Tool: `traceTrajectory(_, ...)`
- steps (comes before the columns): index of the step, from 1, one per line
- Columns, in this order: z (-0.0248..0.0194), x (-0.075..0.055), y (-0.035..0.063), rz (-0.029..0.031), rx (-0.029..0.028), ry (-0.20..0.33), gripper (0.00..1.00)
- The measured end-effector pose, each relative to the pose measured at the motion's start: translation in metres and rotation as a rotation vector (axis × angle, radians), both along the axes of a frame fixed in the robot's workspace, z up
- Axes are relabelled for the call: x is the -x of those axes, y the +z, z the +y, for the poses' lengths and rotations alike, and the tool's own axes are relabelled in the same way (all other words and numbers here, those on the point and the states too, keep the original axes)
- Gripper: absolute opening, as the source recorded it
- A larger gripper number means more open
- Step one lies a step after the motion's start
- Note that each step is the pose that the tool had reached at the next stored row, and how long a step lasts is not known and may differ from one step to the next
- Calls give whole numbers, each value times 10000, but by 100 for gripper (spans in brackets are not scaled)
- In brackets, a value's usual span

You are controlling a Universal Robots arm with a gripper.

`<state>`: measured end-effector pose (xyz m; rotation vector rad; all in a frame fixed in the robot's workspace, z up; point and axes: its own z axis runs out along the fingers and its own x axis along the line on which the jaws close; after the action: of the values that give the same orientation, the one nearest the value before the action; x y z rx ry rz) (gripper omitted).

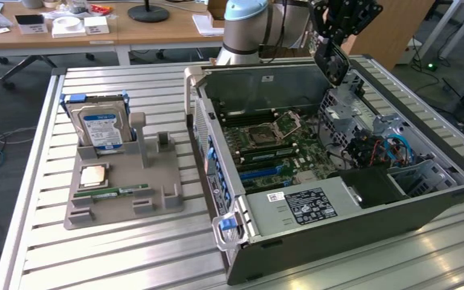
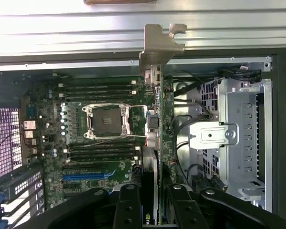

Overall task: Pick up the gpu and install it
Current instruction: 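Pick up the gpu and move the gpu toward the slot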

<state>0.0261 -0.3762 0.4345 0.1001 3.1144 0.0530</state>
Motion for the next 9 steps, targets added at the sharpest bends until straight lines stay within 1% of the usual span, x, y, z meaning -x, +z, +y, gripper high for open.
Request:
traceTrajectory(5,0,0,-88,0,1,0,26)
traceTrajectory(7,-4,0,-98,0,0,-1,26)
traceTrajectory(9,-19,-4,-101,0,2,0,26)
